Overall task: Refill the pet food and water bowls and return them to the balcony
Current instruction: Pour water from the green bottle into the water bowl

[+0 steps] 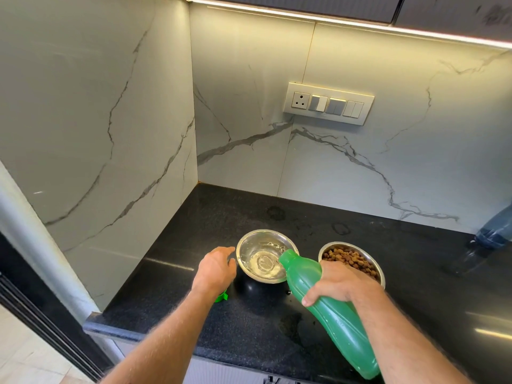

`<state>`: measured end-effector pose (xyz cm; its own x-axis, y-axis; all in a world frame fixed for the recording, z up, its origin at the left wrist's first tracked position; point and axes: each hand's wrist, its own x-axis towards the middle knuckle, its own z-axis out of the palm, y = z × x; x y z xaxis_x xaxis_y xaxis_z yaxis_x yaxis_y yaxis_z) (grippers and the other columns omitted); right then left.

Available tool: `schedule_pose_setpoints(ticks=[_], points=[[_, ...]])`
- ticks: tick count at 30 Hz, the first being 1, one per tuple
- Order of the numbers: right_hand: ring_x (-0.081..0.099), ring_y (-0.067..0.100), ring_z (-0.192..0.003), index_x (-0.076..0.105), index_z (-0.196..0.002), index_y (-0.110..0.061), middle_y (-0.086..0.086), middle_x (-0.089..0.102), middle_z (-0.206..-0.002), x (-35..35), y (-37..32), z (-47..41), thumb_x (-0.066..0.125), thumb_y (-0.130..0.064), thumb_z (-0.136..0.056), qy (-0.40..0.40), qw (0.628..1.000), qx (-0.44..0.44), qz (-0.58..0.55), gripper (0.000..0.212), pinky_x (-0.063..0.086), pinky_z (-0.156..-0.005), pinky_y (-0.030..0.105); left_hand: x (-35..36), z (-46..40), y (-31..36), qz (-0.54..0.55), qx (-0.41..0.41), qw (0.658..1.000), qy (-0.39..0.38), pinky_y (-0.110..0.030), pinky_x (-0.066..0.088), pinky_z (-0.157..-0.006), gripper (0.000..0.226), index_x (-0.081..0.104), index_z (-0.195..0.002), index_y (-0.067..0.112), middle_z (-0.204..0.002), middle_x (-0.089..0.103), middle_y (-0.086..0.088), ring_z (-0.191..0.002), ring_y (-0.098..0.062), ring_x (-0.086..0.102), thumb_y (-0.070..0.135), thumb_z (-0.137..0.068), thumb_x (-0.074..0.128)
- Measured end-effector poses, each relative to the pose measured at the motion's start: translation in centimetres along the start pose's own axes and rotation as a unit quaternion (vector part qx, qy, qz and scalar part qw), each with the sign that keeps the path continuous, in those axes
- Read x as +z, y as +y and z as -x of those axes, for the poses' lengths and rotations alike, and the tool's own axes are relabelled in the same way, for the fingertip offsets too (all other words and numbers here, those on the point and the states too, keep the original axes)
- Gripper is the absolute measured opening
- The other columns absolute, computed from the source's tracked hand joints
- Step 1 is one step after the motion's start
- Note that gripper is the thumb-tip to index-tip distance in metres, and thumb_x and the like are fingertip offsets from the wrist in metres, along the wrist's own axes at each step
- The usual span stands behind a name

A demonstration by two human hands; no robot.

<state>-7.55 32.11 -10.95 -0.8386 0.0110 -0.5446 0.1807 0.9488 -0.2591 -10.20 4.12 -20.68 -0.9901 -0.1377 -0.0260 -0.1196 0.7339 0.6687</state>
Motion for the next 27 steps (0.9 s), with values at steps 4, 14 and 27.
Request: schedule_pose_setpoints(ticks=[4,14,27], points=[[0.067,0.018,-0.091,0.056,-0.113,-0.028,-0.003,0.067,-0.103,0.3,0.1,-0.1,0.088,-0.062,-0.042,0.023,1.0,-0.017,0.002,0.085,0.054,-0.091,0.044,0.1,0.1,0.0,-0.001,-0.005,1.0,0.0,-0.033,0.051,-0.101,0.041,0.056,-0.141,0.024,-0.144,0.056,-0.001,-0.124,-0.018,0.059,0.024,-0.1,0.052],[0.065,0.015,-0.094,0.053,-0.12,-0.028,-0.006,0.064,-0.107,1.1,0.4,-0.5,0.086,-0.07,-0.039,0.077,0.995,-0.064,-0.016,0.097,0.055,-0.09,0.045,0.3,0.8,-0.3,-0.019,0.006,1.0,-0.001,-0.033,0.054,-0.097,0.039,0.06,-0.136,0.023,-0.136,0.062,-0.001,-0.114,-0.017,0.064,0.024,-0.099,0.051],[0.064,0.007,-0.094,0.047,-0.12,-0.036,-0.014,0.063,-0.106,2.2,-0.1,-1.4,0.087,-0.074,-0.04,0.169,0.96,-0.146,-0.171,0.097,0.057,-0.083,0.038,0.4,2.4,-0.4,-0.118,0.072,0.99,-0.013,-0.025,0.048,-0.095,0.033,0.064,-0.127,0.02,-0.131,0.062,0.003,-0.115,-0.015,0.061,0.022,-0.097,0.052]])
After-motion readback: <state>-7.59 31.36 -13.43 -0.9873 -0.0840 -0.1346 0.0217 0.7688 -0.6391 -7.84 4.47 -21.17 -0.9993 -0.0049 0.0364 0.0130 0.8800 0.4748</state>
